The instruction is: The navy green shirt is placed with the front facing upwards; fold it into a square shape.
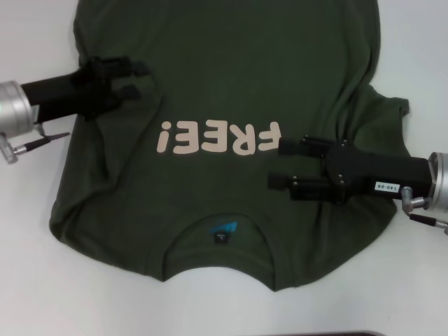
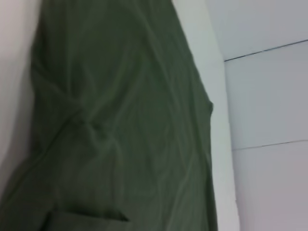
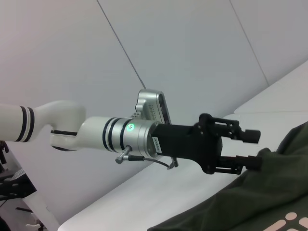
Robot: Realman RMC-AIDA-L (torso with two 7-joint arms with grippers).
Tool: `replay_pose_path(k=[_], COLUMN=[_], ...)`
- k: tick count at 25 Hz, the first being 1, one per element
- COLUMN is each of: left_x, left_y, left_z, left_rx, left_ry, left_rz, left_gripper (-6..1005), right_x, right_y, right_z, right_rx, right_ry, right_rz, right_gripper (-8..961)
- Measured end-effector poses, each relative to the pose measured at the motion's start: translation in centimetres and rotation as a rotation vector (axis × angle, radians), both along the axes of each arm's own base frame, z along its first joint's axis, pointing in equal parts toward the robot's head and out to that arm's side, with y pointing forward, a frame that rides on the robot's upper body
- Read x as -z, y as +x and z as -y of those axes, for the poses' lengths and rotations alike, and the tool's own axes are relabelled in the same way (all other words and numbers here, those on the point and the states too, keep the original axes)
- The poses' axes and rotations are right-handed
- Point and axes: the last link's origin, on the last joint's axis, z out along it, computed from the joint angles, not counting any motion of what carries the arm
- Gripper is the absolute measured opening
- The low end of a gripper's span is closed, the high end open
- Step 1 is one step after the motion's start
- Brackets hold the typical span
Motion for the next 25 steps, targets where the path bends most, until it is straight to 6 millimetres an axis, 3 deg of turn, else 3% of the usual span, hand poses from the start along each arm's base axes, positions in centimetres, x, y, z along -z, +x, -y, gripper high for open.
replay_pose_path(k=[9, 17, 25], left_x=[-4.5, -4.2, -3.7], left_y=[-3.9, -4.0, -4.0], left_z=[1.8, 2.7, 2.1], left_rx=[-0.028, -0.039, -0.057], left_ry=[-0.062, -0.134, -0.112], left_rz=[-0.117, -0.127, -0.151], left_gripper=[739, 858, 859], right_x=[0.0, -0.1, -0.1], right_y=[-0.2, -0.2, -0.1], right_z=[-0.3, -0.4, -0.4], right_rx=[-0.008, -0.007, 0.002], right_ry=[0.003, 0.006, 0.002], right_rz=[0.002, 0.004, 0.005], right_gripper=[895, 894, 895])
